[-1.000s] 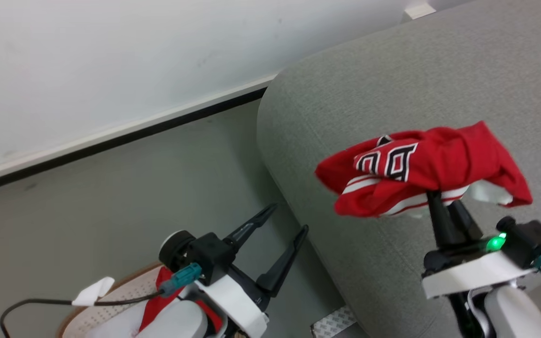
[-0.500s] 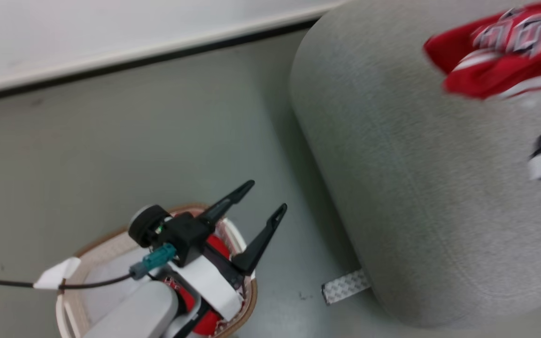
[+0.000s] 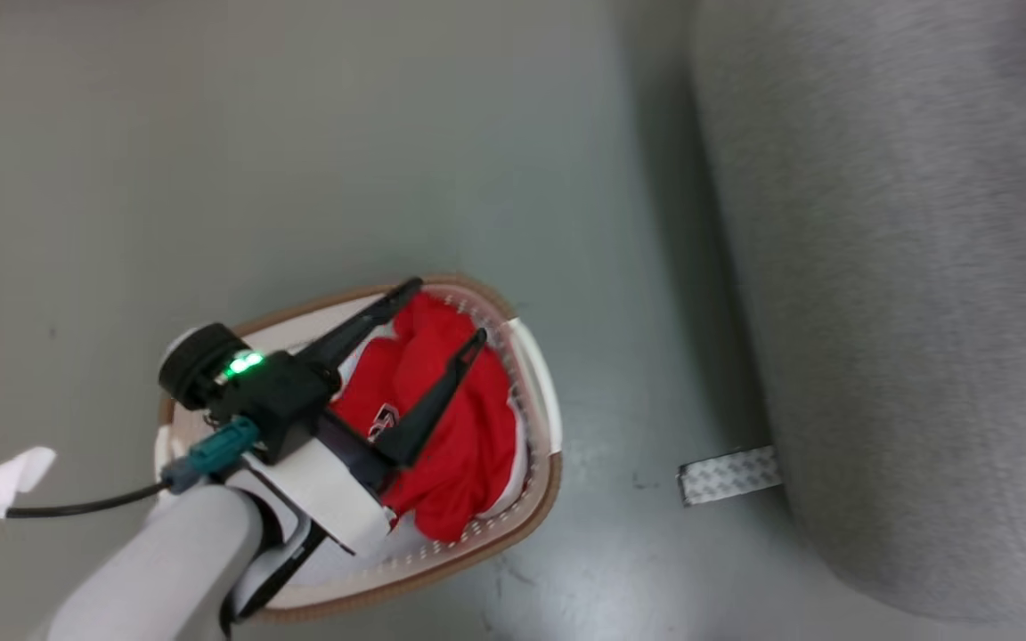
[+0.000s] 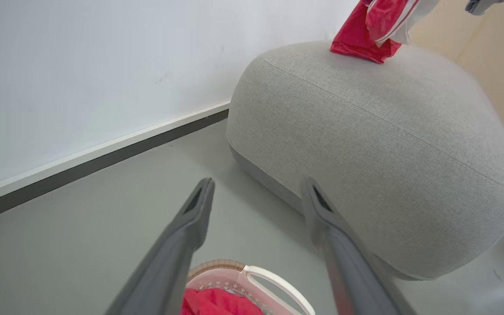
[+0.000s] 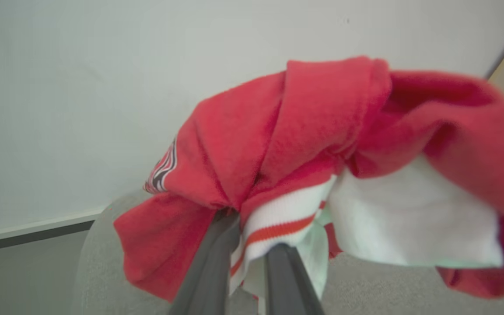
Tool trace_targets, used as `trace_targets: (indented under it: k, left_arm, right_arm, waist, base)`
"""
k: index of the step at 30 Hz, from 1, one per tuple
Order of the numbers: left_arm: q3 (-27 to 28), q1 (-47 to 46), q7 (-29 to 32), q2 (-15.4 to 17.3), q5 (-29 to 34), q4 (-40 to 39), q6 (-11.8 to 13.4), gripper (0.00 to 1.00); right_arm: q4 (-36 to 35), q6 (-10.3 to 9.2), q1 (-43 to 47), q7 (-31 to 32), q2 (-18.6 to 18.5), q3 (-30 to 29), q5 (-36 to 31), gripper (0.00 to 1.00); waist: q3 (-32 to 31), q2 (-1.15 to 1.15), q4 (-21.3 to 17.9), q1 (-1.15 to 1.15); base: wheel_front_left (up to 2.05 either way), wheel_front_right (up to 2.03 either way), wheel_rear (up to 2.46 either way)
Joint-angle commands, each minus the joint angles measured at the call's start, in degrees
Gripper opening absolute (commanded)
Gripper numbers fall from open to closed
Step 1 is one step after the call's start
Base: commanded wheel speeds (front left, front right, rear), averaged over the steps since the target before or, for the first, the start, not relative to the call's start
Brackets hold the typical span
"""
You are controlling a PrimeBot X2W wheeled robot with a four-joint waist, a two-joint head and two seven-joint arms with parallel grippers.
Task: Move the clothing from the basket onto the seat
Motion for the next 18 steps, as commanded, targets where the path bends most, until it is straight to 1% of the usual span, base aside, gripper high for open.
trace_targets:
  k: [1, 4, 8, 10, 13, 15, 16, 17, 18]
  left_arm:
    - [0.14, -0.58, -0.33, 0.32, 0.32, -0.42, 0.20, 1.00]
    - [0.61, -1.07, -0.56, 0.79, 0.01, -0.98, 0.28, 1.00]
    - [0.89, -1.31, -0.87, 1.00, -0.12, -1.18, 0.37, 1.00]
    - [1.09, -1.48, -1.16, 1.00, -0.22, -0.99, 0.44, 1.00]
    - [1.23, -1.64, -1.54, 1.00, -0.50, -0.61, 0.55, 1.00]
    - [1.26, -1.45, -1.69, 0.92, -0.64, -0.14, 0.58, 1.00]
    - [1.26, -1.27, -1.89, 0.82, -0.78, 0.12, 0.66, 1.00]
    - [1.20, -1.07, -2.07, 0.69, -0.85, 0.40, 0.74, 1.00]
    - [1.10, -0.85, -2.13, 0.51, -0.97, 0.71, 0.73, 1.00]
  right_arm:
    - [0.98, -0.12, -0.92, 0.79, -0.27, -0.17, -0.25, 0.00]
    - [6.33, -0.12, -2.50, 6.44, -0.99, -0.82, -1.70, 0.00]
    - [12.11, -0.12, -4.55, 12.80, 0.06, -1.39, -3.16, 0.00]
    - [13.55, -0.12, -4.96, 13.88, 1.14, -1.63, -3.16, 0.00]
    - [14.53, -0.12, -5.25, 13.71, 1.77, -1.62, -3.84, 0.00]
    - [15.03, -0.12, -5.08, 13.55, 2.39, -1.29, -4.47, 0.04]
    - [15.20, -0.12, -4.79, 13.62, 2.73, -0.99, -4.66, 0.08]
    - [15.35, -0.12, -4.41, 13.79, 2.97, -0.77, -4.85, 0.22]
    - [15.55, -0.12, -4.02, 14.00, 3.02, -0.58, -5.02, 0.84]
  waist:
    - [2.58, 0.00, 2.52, -0.01]
    - [4.04, 0.00, 3.68, -0.01]
    - [5.59, 0.00, 4.63, -0.01]
    - [5.96, 0.00, 4.80, -0.01]
    - [5.93, 0.00, 4.89, -0.01]
    - [5.21, 0.00, 4.81, -0.01]
    - [4.66, 0.00, 4.72, -0.01]
    - [4.05, 0.00, 4.63, -0.01]
    - [3.30, 0.00, 4.54, -0.01]
  base:
    - [0.00, 0.00, 0.00]
    - [0.00, 0.00, 0.00]
    - [0.00, 0.00, 0.00]
    - [0.00, 0.00, 0.00]
    - [0.00, 0.00, 0.00]
    - [0.00, 0.00, 0.00]
    - [0.00, 0.00, 0.00]
    - [0.00, 0.00, 0.00]
    - [0.00, 0.00, 0.00]
